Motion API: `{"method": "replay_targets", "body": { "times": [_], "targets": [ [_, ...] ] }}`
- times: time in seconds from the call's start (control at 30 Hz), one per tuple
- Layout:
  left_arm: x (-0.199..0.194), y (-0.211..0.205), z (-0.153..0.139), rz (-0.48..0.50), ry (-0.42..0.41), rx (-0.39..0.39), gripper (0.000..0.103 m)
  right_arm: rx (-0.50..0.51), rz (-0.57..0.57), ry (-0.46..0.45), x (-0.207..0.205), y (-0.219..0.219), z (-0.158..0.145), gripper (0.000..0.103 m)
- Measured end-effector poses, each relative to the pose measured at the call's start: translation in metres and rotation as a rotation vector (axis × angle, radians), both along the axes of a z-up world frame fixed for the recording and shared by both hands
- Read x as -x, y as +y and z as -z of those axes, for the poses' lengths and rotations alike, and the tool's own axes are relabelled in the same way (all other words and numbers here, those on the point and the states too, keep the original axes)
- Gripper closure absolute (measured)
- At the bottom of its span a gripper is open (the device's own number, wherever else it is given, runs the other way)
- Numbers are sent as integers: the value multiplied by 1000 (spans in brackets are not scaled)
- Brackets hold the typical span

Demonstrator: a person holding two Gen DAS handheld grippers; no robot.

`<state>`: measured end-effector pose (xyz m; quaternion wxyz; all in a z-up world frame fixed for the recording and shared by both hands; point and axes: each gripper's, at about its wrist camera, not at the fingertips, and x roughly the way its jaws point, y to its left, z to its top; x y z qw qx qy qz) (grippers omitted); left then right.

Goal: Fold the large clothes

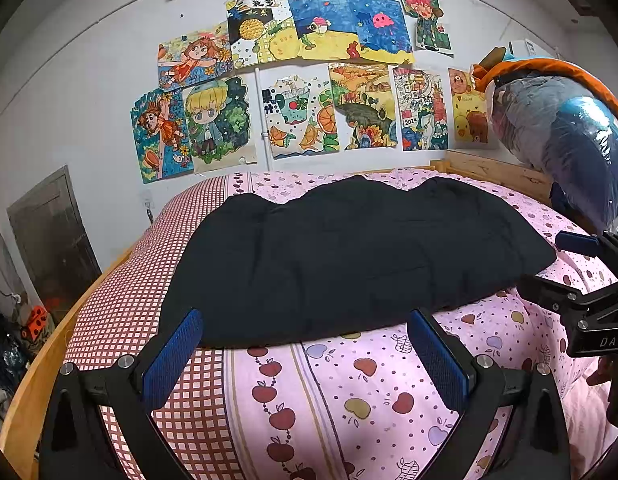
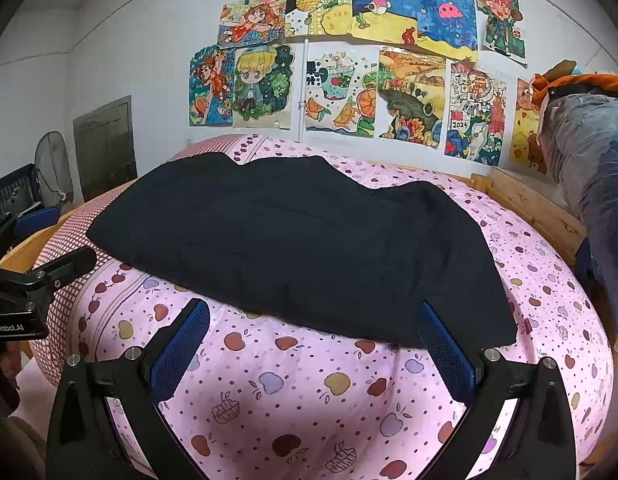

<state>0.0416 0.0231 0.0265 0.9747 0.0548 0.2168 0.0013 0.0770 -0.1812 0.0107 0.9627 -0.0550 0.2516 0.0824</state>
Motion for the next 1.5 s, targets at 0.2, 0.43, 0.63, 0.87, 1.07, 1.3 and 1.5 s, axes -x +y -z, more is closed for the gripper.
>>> {"method": "replay_targets", "body": {
  "times": [0.2, 0.43, 0.63, 0.87, 1.07, 1.3, 1.5],
  "targets": [
    [0, 0, 0, 1, 0, -1, 0, -5, 2, 7, -2, -3, 2, 2],
    [0, 1, 0, 2, 1, -1, 0, -13, 3, 13, -5, -9, 3, 2],
    [-1, 1, 0, 2, 1, -1, 0, -12, 4, 17, -6, -11, 4, 2],
    [-2, 5, 3, 2, 7, -1, 0, -14, 5, 25, -7, -13, 4, 2],
    [-5, 8, 7, 2, 23, 1, 0, -17, 8, 32, -8, -13, 5, 2],
    [-6, 8, 9, -35, 38, -47, 0, -14, 11, 32, -9, -13, 5, 2],
    [-4, 7, 9, -28, 42, -61, 0, -15, 15, 34, -10, -16, 7, 2]
  ]
}}
